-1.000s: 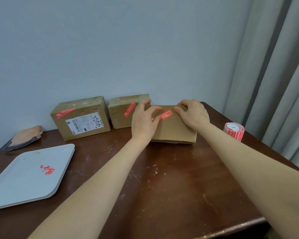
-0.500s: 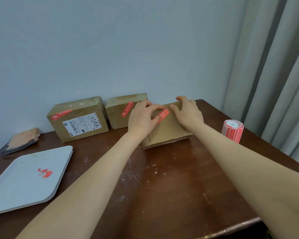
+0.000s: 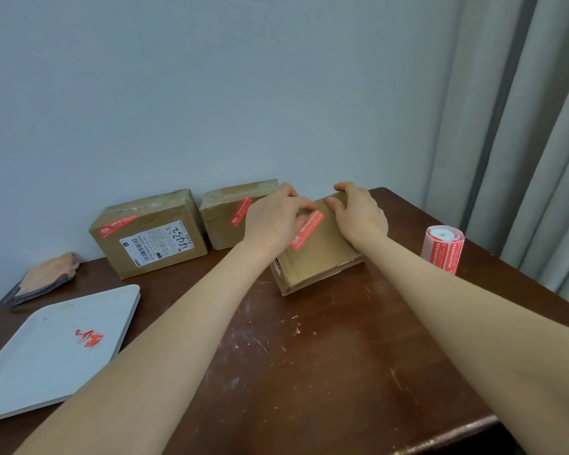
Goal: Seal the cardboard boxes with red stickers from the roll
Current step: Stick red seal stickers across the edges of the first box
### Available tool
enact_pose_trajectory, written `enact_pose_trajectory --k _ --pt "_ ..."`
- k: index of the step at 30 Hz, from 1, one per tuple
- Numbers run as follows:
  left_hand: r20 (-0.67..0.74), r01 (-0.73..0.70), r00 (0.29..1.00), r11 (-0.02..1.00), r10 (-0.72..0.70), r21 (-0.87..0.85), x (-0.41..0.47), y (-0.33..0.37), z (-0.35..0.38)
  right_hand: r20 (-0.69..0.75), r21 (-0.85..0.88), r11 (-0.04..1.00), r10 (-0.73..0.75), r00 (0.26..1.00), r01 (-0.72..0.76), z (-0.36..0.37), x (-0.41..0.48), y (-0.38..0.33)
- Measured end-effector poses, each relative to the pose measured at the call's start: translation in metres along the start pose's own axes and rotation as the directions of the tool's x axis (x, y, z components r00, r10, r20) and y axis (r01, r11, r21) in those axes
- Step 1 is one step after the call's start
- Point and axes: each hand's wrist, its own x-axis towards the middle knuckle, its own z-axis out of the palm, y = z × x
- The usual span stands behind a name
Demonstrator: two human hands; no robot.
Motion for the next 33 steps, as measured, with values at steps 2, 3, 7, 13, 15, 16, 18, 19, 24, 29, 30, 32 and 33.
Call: enact_pose_trajectory --k 2,3,7,13,15,16,18,19,24,29,30,32,33 --pt "-0.03 0.011 1.0 0.999 -0.01 0.033 -0.002 0.004 0.002 -0.003 0.007 1.0 0.0 1.0 0.0 0.0 0.0 0.001" --pt "-0.042 0.029 0.999 0.999 -0.028 0.033 -0.002 0.007 0.002 -0.004 0.012 1.0 0.0 1.0 0.0 0.001 0.0 0.001" --pt "-0.06 0.106 0.992 0.994 -0.107 -0.023 -0.002 0.014 0.004 -0.006 0.033 0.999 0.004 1.0 -0.004 0.0 0.0 0.002" --pt "-0.061 0.166 0.983 0.982 -0.172 -0.086 -0.001 0.02 0.006 -0.015 0.049 0.998 0.029 0.999 -0.028 -0.001 -0.003 0.001" --pt "-0.052 0.183 0.98 0.976 -0.19 -0.115 -0.003 0.022 0.007 -0.022 0.043 0.998 0.035 0.999 -0.034 -0.001 -0.004 0.0" --pt "-0.052 0.19 0.979 0.974 -0.198 -0.126 -0.003 0.023 0.007 -0.025 0.045 0.998 0.036 0.999 -0.034 -0.001 -0.004 0.0" --pt "-0.053 0.206 0.975 0.969 -0.215 -0.139 -0.002 0.025 0.006 -0.031 0.048 0.998 0.035 0.999 -0.034 0.0 -0.005 0.0" --pt "-0.051 0.214 0.973 0.966 -0.224 -0.143 -0.002 0.026 0.005 -0.033 0.05 0.998 0.035 0.999 -0.034 0.0 -0.005 0.0" --pt "-0.03 0.242 0.968 0.959 -0.249 -0.147 0.0 0.029 0.005 -0.039 0.047 0.998 0.04 0.998 -0.038 -0.002 -0.006 0.0" --pt "-0.021 0.253 0.964 0.944 -0.264 -0.213 0.001 0.025 0.006 -0.038 0.055 0.998 0.042 0.998 -0.04 -0.001 -0.007 0.0" --pt "-0.024 0.247 0.965 0.94 -0.26 -0.234 0.0 0.024 0.006 -0.037 0.057 0.997 0.045 0.998 -0.043 -0.001 -0.007 0.0" --pt "-0.038 0.224 0.97 0.945 -0.239 -0.237 -0.001 0.023 0.007 -0.035 0.054 0.998 0.045 0.998 -0.043 -0.002 -0.007 0.0" --pt "-0.045 0.214 0.972 0.951 -0.229 -0.224 -0.001 0.024 0.008 -0.033 0.05 0.998 0.044 0.998 -0.042 -0.002 -0.007 0.0"
